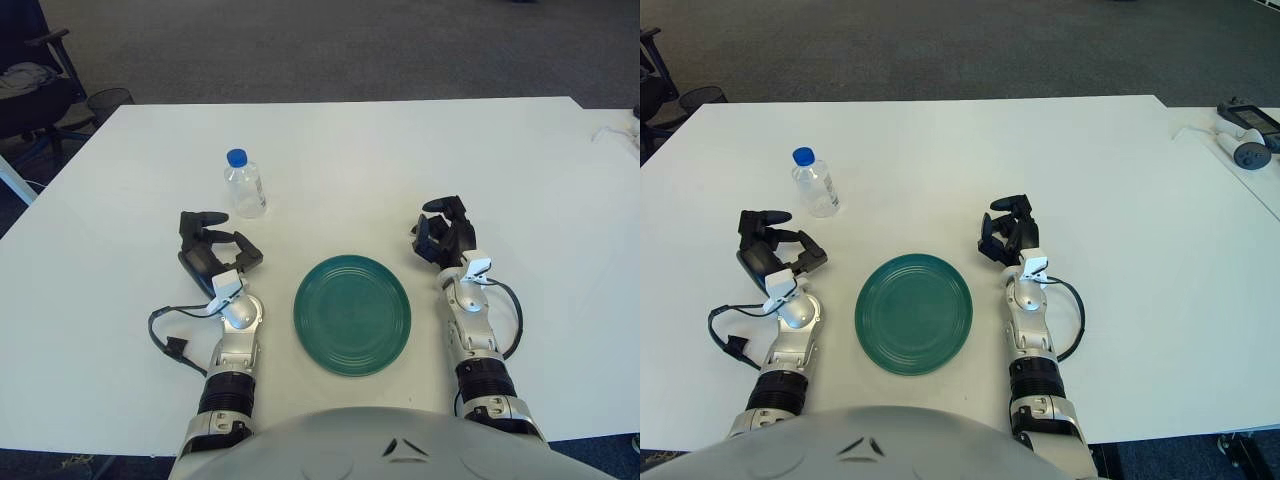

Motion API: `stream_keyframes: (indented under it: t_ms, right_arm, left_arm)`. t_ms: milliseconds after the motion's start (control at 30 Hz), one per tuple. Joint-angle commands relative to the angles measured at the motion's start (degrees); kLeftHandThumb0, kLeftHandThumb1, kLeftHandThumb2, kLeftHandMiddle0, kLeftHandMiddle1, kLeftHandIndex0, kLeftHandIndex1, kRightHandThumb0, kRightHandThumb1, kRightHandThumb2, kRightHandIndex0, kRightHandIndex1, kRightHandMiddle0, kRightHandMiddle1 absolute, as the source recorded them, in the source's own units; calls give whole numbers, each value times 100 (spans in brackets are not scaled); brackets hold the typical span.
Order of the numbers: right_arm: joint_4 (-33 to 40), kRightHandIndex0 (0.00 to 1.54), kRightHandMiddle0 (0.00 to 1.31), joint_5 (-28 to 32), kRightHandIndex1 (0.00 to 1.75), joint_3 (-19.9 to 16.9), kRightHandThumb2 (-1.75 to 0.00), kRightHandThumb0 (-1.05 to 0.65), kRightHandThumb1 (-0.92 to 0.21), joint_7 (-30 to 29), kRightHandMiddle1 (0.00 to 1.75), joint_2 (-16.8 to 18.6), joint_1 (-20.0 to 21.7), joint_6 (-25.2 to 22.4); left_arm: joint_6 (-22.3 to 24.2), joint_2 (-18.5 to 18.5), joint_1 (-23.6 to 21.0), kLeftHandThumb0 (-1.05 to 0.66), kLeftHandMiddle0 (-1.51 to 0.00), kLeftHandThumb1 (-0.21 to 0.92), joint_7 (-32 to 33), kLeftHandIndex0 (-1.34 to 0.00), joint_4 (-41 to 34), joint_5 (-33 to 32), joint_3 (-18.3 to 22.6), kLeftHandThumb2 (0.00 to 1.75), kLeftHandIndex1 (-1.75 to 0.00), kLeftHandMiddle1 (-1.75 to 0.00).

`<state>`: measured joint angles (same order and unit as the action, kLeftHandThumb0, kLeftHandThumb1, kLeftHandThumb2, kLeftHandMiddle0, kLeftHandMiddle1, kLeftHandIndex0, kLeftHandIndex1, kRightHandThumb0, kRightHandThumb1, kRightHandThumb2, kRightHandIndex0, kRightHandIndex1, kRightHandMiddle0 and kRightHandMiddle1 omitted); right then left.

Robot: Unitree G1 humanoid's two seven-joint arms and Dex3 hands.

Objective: Put the bottle into the plate.

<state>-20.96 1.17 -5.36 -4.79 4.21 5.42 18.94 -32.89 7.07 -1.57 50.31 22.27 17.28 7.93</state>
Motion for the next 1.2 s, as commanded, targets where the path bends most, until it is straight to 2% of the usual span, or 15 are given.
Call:
stream_keyframes:
  t_ms: [0, 300, 567, 800, 833, 933, 1000, 1033, 1067, 1100, 1167]
  right_arm:
    - [-230, 46, 22, 96, 172, -41, -106, 0, -54, 48, 175, -14, -144, -163]
    - [-376, 47, 22, 146, 171, -69, -106, 0, -54, 122, 175, -30, -96, 14]
    - [-521, 47, 23, 163, 170, -108, -106, 0, -53, 183, 175, -29, -57, 220]
    - [-605, 48, 23, 152, 171, -126, -107, 0, -52, 189, 175, -27, -43, 334]
    - [-624, 48, 24, 151, 171, -127, -108, 0, -52, 185, 175, -22, -40, 364]
    - [-667, 48, 24, 148, 171, -128, -109, 0, -51, 179, 175, -17, -29, 420]
    - [-696, 48, 24, 144, 171, -126, -109, 0, -51, 176, 175, -17, -19, 449]
    - [-711, 48, 24, 139, 171, -122, -109, 0, -51, 178, 175, -20, -13, 454]
    - [-716, 48, 25, 139, 171, -121, -109, 0, -51, 184, 175, -27, -15, 458]
    - [-721, 48, 25, 138, 171, -120, -110, 0, -51, 189, 175, -32, -16, 460]
    - [-730, 49, 25, 138, 171, -120, -110, 0, -50, 194, 175, -38, -16, 467]
  left_arm:
    - [-31, 253, 37, 0, -85, 0, 213, -64, 201, 72, 20, 167, -175, -170]
    - [-86, 202, -32, 0, -85, 1, 341, -63, 306, -66, 57, 166, -175, -169]
    - [13, 9, -321, 0, -84, 1, 249, -63, 793, -265, 200, 166, -175, -170]
    - [396, -215, -497, 0, -81, 4, -369, -60, 1076, -482, 149, 163, -175, -173]
    - [556, -265, -474, -1, -79, 7, -645, -60, 1022, -542, 93, 158, -170, -174]
    - [883, -358, -434, -31, -66, 31, -1158, -54, 890, -644, 6, 130, -173, -174]
    - [1164, -445, -344, -37, -50, 39, -1585, -51, 648, -664, -110, 119, -173, -174]
    - [1310, -526, -234, -58, -32, 46, -1901, -33, 434, -651, -225, 101, -172, -171]
    - [1411, -569, -142, -66, -25, 49, -2109, -26, 263, -636, -302, 93, -166, -165]
    - [1481, -610, -69, -78, -16, 55, -2274, -17, 136, -622, -359, 77, -157, -155]
    - [1583, -628, 3, -89, -8, 63, -2417, -9, -10, -618, -380, 59, -141, -140]
